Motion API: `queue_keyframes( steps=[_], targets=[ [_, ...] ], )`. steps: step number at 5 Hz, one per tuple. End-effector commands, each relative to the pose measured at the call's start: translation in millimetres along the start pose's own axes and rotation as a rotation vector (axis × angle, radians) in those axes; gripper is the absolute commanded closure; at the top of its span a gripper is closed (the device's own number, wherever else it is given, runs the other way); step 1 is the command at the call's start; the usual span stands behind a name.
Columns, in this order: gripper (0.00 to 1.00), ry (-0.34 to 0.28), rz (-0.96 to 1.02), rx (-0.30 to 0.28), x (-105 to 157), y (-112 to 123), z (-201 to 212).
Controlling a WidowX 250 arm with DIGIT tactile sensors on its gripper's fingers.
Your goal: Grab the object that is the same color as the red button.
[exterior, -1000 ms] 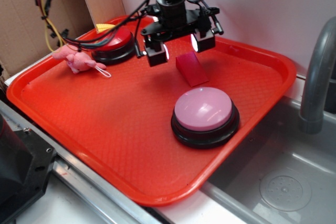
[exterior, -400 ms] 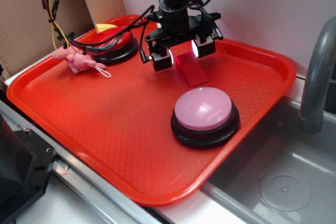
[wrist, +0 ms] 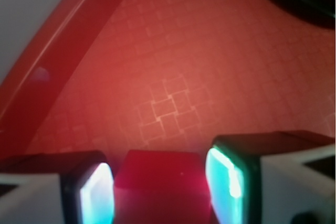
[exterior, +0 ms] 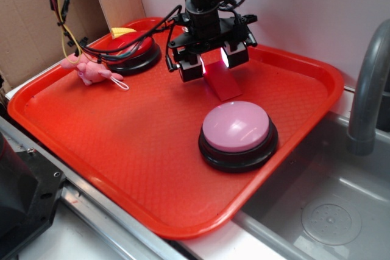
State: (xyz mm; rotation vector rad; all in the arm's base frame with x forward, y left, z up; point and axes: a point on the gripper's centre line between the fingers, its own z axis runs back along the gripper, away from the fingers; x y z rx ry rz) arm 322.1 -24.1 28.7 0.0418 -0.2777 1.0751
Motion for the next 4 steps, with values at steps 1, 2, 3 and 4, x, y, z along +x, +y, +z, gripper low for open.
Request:
queue_keyframes(
  steps=[1, 2, 3, 4],
  targets=[
    [1.0, 0.039, -0.299, -0.095, 32.2, 15.2, 80.3],
    [1.0, 0.075, -0.505, -0.124, 46.3, 26.5, 115.8],
    [1.0, 0.096, -0.706, -0.134, 55.3, 41.3, 141.5],
    [1.0, 0.115, -0.832, -0.142, 60.9, 63.3, 158.4]
  ],
)
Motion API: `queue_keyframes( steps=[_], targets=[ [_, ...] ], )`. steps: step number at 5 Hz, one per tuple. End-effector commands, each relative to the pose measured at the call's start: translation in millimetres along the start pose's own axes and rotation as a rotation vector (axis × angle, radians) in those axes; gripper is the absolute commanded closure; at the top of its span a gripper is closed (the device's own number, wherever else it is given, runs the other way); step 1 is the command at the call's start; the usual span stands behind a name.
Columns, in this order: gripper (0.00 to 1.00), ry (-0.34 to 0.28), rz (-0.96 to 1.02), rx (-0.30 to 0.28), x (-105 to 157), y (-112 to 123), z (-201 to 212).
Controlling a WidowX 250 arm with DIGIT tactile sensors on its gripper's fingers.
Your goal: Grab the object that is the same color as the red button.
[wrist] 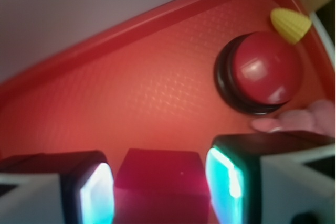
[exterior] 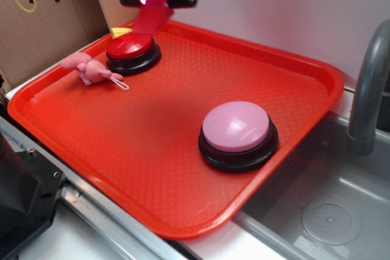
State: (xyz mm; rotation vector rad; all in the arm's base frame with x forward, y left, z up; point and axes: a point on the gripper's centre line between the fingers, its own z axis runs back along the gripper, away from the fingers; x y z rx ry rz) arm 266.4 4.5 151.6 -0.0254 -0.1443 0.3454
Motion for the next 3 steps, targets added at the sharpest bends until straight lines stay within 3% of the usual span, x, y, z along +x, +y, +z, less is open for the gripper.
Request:
queue_keyframes(
  steps=[1, 3],
  targets=[
    [1.0, -0.06, -0.183, -0.063, -9.8, 39.1, 51.3],
    [1.0, -0.038, -0.065, -0.08, -18.9, 53.8, 54.7]
  ],
)
